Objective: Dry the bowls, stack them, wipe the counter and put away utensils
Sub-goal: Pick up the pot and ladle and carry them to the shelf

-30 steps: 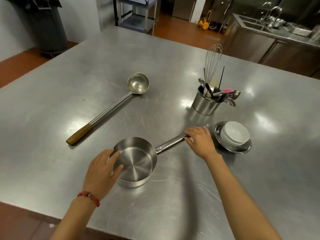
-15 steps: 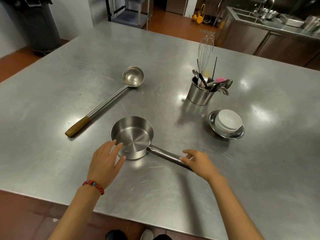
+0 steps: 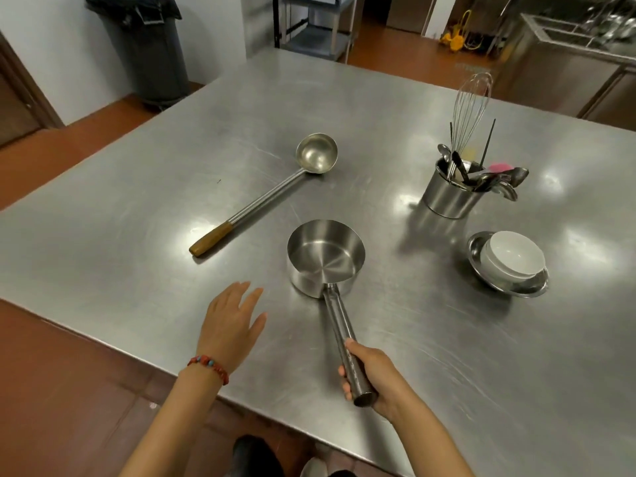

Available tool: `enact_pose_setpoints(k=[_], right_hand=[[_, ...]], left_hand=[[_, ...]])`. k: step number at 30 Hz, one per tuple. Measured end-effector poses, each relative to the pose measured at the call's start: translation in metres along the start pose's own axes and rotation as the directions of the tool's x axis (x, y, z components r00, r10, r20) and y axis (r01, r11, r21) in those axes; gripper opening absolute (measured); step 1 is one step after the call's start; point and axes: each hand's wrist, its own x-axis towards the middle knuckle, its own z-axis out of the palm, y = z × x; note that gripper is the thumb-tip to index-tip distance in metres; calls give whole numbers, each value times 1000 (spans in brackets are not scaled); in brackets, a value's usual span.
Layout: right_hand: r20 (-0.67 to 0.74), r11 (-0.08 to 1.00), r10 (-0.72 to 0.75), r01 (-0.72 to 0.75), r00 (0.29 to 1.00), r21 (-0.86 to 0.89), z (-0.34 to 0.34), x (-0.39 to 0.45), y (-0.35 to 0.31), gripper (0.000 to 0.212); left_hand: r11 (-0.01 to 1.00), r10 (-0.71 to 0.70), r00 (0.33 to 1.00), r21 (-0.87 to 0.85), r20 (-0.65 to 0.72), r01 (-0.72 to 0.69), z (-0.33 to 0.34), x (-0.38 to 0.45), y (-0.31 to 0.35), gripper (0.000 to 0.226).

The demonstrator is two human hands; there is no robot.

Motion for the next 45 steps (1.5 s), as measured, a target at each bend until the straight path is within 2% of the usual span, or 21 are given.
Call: enact_pose_setpoints(k=[3, 11, 22, 28, 31, 34, 38, 41, 43, 44, 45], right_hand=[[-36, 999, 12, -10, 999, 33, 18, 3, -4, 23], [-151, 989, -104, 118, 983, 89, 70, 24, -13, 21], [-383, 947, -162, 253, 909, 199, 162, 66, -45, 25], [-462, 920, -165, 305, 871, 246, 182, 69, -48, 27], [-497, 919, -171, 319, 851, 231, 183, 69, -49, 27], [-520, 917, -178, 332, 835, 219, 178, 69, -50, 27], [-527, 919, -182, 334, 830, 210, 174, 70, -52, 27], [-521, 919, -175, 328, 835, 217, 174, 70, -51, 27], [-517, 920, -179, 328, 837, 213, 174, 69, -49, 27], [-518, 921, -186, 332, 835, 206, 175, 68, -48, 26], [-520, 921, -192, 336, 832, 197, 175, 67, -48, 26]], left_hand=[[999, -32, 999, 0, 1, 32, 0, 2, -9, 47], [999, -37, 998, -31, 51, 39, -2, 37, -55, 48], [975, 194, 977, -128, 90, -182, -18, 145, -153, 52], [982, 38, 963, -189, 267, 14, -4, 183, -176, 45], [948, -67, 952, -278, 299, 155, 7, 198, -171, 44], [897, -158, 912, -331, 379, 293, 17, 210, -167, 49], [882, -185, 886, -325, 426, 341, 19, 221, -163, 23], [874, -180, 853, -318, 490, 367, 19, 225, -159, 28], [800, -202, 844, -413, 497, 435, 18, 225, -155, 27], [716, -221, 826, -489, 518, 498, 15, 224, -152, 25], [592, -224, 792, -566, 568, 574, 13, 223, -149, 21]])
